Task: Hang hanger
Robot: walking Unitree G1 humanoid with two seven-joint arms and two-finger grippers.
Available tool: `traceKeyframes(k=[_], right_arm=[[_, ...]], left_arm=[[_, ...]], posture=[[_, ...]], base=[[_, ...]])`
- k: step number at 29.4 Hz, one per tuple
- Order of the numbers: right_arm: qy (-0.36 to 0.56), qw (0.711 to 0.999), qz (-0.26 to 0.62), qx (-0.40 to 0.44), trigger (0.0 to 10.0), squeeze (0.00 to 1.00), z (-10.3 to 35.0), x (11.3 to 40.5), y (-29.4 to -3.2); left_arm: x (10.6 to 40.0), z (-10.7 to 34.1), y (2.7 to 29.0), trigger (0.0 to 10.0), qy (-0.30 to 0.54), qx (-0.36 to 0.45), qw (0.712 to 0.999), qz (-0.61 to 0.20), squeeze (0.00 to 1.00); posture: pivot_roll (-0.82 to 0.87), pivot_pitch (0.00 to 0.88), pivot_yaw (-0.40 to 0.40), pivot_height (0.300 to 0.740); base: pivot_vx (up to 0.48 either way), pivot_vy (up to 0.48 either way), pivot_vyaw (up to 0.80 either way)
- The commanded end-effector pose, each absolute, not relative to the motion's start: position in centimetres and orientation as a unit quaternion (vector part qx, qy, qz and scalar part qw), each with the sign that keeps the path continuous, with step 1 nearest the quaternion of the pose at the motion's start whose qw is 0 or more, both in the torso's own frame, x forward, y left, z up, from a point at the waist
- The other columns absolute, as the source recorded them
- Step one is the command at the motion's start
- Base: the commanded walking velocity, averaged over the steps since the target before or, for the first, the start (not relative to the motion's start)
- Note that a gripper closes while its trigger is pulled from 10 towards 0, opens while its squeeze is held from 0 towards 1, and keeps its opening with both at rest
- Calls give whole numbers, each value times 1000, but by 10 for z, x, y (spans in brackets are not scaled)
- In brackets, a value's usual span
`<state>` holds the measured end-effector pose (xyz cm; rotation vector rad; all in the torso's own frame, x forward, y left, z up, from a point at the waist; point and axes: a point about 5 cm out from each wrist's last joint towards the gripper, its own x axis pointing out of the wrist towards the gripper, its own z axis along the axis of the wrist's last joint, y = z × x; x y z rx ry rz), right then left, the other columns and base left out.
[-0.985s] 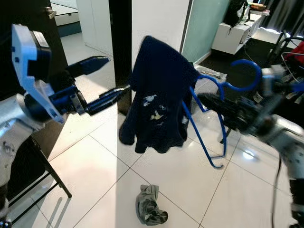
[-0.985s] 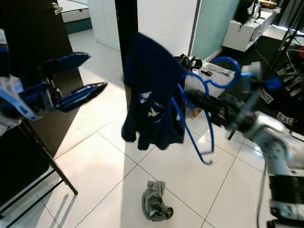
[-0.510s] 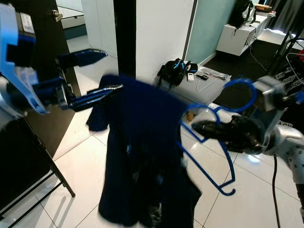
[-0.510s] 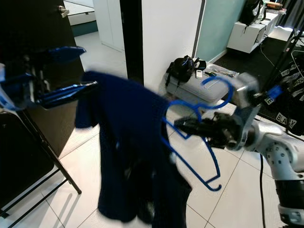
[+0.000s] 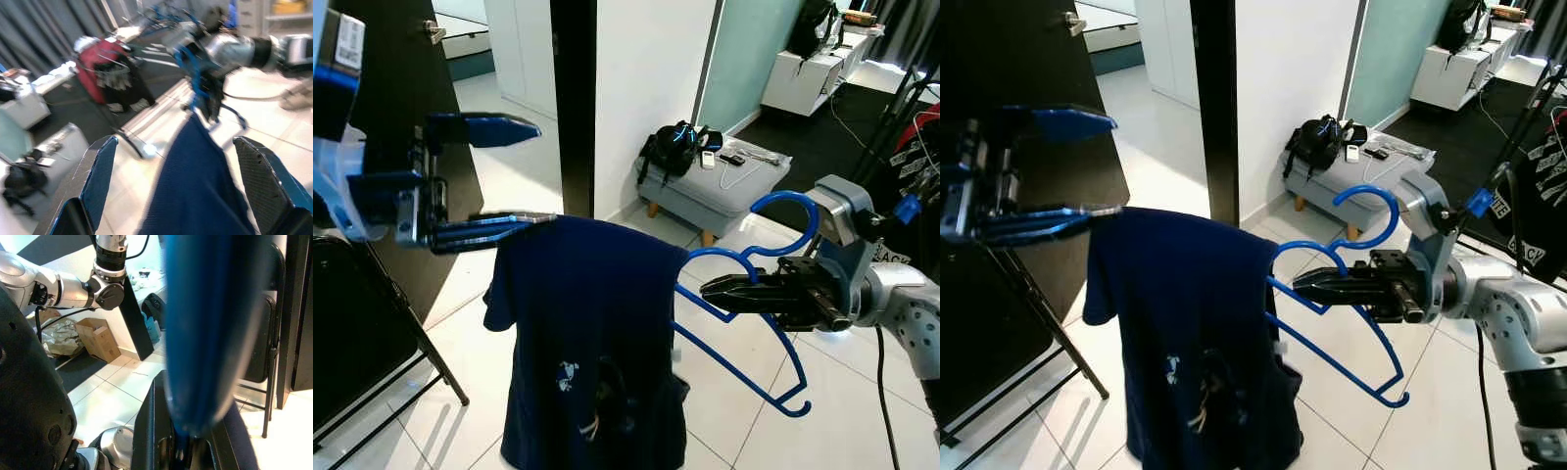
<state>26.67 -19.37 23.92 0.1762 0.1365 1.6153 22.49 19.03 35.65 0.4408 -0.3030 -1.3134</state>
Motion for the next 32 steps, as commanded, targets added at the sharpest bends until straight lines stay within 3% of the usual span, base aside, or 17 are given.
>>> traceKeyframes(k=[1, 6, 13, 23, 24, 25, 32], right_arm=[[48, 673, 735, 58, 10000, 0, 249, 265, -191], [44, 666, 743, 45, 10000, 0, 253, 263, -190], [45, 638, 769, 30, 10000, 0, 252, 255, -177], [41, 632, 774, 28, 10000, 0, 252, 255, -174], [40, 632, 773, 27, 10000, 0, 252, 255, -173], [39, 633, 773, 25, 10000, 0, 252, 255, -173], [35, 635, 771, 23, 10000, 0, 253, 256, -173]], left_arm=[[224, 352, 188, 10000, -110, 218, 753, -611, 0], [231, 343, 189, 10000, -66, 241, 761, -599, 0], [247, 334, 195, 10000, -2, 249, 802, -543, 0], [247, 325, 199, 10000, 47, 261, 794, -547, 0], [244, 321, 200, 8863, 66, 260, 786, -557, 0], [239, 316, 200, 0, 88, 255, 772, -576, 0], [232, 310, 198, 0, 115, 239, 750, -606, 0]], posture=[[38, 0, -34, 740], [37, 0, -30, 740], [45, 0, -26, 740], [48, 0, -24, 740], [47, 0, -24, 740], [48, 0, -23, 740], [48, 0, -22, 740]], base=[[0, 0, 0], [0, 0, 0], [0, 0, 0], [0, 0, 0], [0, 0, 0], [0, 0, 0], [0, 0, 0]])
